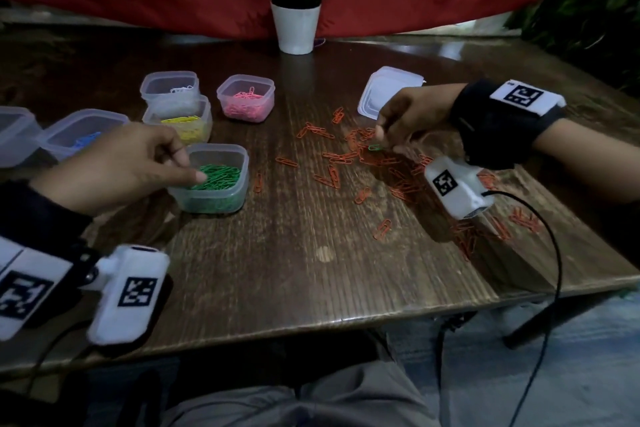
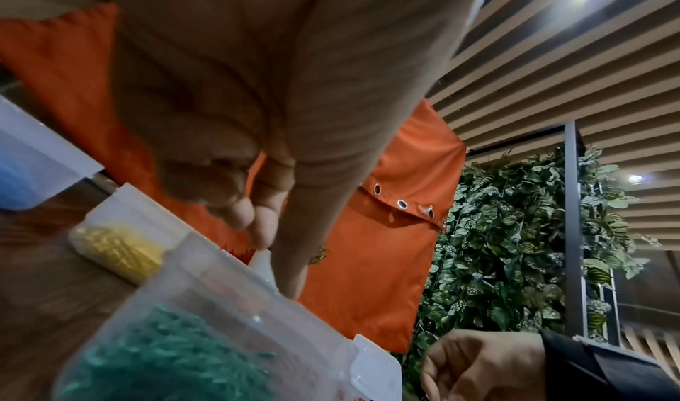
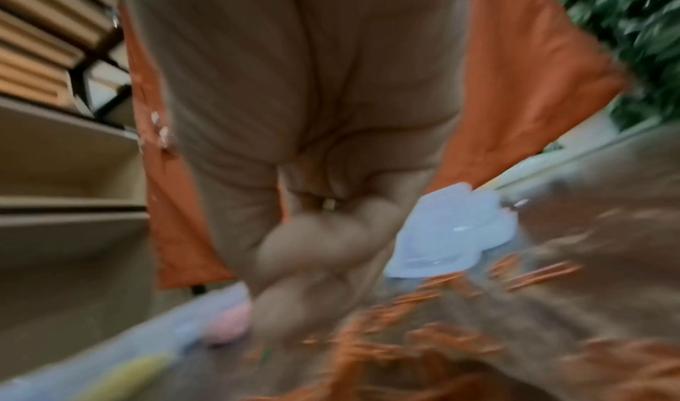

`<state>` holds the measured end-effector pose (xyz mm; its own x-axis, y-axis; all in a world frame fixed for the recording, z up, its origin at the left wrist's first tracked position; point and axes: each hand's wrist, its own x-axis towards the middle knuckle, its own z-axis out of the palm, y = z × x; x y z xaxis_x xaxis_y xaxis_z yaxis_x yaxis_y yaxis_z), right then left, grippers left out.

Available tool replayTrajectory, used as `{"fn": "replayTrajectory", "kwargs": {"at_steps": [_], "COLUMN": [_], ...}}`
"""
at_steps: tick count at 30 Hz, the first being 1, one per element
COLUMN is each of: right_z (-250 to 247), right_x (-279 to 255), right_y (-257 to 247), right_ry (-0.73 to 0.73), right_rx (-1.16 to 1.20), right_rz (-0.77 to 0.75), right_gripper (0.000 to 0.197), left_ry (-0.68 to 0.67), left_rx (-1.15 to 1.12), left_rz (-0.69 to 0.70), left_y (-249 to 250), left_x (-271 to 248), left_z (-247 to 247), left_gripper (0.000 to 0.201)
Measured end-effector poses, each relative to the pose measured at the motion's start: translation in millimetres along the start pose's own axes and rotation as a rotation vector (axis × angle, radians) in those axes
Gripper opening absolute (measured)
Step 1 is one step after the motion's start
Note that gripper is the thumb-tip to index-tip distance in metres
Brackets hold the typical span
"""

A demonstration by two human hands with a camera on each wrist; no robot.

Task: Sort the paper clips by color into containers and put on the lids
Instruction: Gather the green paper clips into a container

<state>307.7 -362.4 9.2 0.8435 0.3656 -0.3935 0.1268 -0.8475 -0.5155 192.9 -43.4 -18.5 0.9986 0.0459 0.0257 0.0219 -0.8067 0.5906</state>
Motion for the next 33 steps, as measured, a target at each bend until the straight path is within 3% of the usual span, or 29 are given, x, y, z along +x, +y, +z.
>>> {"fn": "replayTrajectory", "kwargs": {"at_steps": [4,9,11,13,16,18,21,23,26,30,33], "right_z": [17.2,63.3,77.1,73.3,37.7,9.0,-15.3,-9.7,9.3,21.8,24.9], "right_x": [1.2,15.3,22.9,25.4,21.4,15.5,6.0,9.6,31.0,63.2,83.9], "right_y": [-44.5,-122.7,-137.8,-138.5,-116.0,-86.2,-36.5,-17.2,-20.8,-53.8,-54.9], "right_ry": [0.001,-0.027,-0.052,0.030,0.257,0.324,0.252,0.190,0.131,0.059,0.038], "right_rx": [0.129,0.106,0.079,0.048,0.121,0.143,0.121,-0.049,-0.281,-0.351,-0.450], "right_rz": [-0.170,-0.423,-0.453,-0.449,-0.379,-0.267,-0.070,0.008,0.041,0.101,0.172], "right_gripper": [0.019,0.014,0.012,0.017,0.022,0.018,0.010,0.010,0.041,0.057,0.062], "left_ry": [-0.078,-0.078,-0.075,-0.071,-0.067,-0.074,-0.050,0.032,0.097,-0.117,-0.425], "left_rx": [0.057,0.035,0.048,0.045,0.010,0.038,0.228,0.419,0.361,0.184,0.329], "left_rz": [-0.098,-0.106,-0.114,-0.110,-0.105,-0.108,-0.090,-0.044,0.013,0.171,0.083], "left_y": [-0.8,-0.9,-0.5,-2.6,-6.3,-7.0,-2.9,8.1,40.6,83.2,98.2], "left_x": [-4.7,-3.3,-4.7,-3.7,-1.3,-0.2,1.6,0.8,-7.7,-8.2,10.2], "left_z": [-5.7,-3.8,-3.9,-4.1,-5.4,-8.3,-13.9,-19.6,-18.6,22.5,59.3], "left_gripper": [0.027,0.024,0.022,0.021,0.022,0.022,0.023,0.023,0.026,0.019,0.061]}}
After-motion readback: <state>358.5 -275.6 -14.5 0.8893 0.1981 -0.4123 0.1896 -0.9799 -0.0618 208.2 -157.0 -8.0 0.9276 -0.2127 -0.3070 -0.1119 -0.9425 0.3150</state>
